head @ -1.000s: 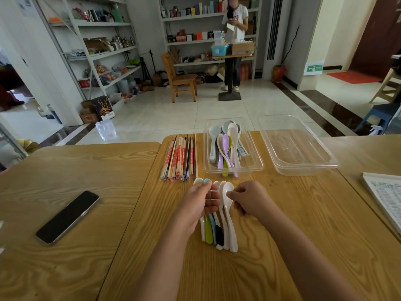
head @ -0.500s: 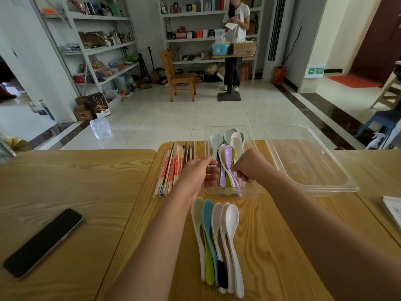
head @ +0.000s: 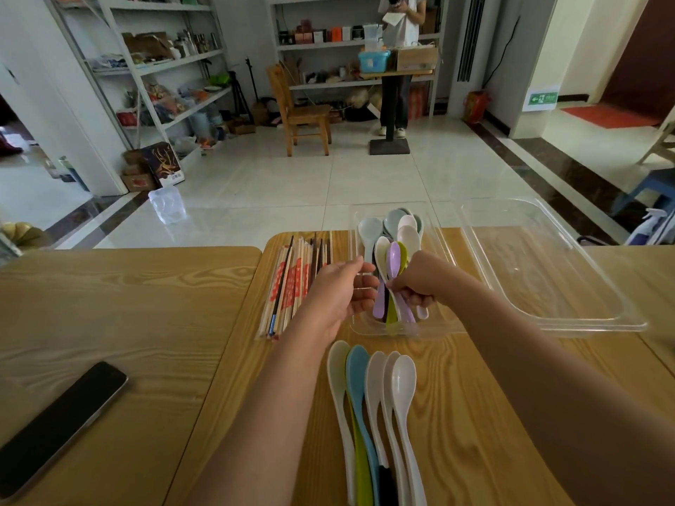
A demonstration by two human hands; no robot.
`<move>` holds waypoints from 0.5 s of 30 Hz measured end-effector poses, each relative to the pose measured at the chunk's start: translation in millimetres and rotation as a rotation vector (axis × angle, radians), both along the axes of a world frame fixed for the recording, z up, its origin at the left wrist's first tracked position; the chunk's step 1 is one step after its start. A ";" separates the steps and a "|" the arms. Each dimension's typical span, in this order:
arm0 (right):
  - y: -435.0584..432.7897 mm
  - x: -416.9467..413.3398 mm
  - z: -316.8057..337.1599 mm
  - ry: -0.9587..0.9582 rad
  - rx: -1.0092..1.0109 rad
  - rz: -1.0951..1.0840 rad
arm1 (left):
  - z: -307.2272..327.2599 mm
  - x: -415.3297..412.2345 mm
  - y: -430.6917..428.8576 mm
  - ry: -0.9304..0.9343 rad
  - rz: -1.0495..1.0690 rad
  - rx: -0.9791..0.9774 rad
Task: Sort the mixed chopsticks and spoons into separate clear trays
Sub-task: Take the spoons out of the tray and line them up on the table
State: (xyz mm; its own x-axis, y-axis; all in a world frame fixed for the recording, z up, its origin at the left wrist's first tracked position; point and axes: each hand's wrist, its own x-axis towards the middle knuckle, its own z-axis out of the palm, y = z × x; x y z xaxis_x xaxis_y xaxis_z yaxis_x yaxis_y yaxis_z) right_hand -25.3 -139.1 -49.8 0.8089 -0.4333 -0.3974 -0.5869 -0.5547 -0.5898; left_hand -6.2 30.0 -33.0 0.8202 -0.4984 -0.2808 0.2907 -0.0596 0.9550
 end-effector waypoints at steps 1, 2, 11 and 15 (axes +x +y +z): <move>-0.9 -0.6 -0.9 -0.019 0.006 -0.001 | 0.1 -0.5 0.4 0.000 -0.001 -0.002; -1.4 -0.7 -0.6 -0.032 0.014 -0.002 | 0.4 -1.1 0.9 0.001 -0.002 -0.005; -1.3 -23.7 52.4 -0.242 0.083 -0.096 | 16.6 -21.8 13.4 -0.004 0.052 -0.053; 12.5 -67.9 64.4 -0.252 0.054 -0.104 | 16.0 -51.5 28.6 -0.006 0.052 -0.097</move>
State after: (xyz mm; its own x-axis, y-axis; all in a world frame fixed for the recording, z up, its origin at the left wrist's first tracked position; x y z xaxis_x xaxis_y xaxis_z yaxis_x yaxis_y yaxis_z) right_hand -93.3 -126.6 14.6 0.8373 -0.5033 -0.2136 -0.4701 -0.4631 -0.7514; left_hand -57.6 58.5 -17.0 0.8471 -0.4800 -0.2282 0.2854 0.0486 0.9572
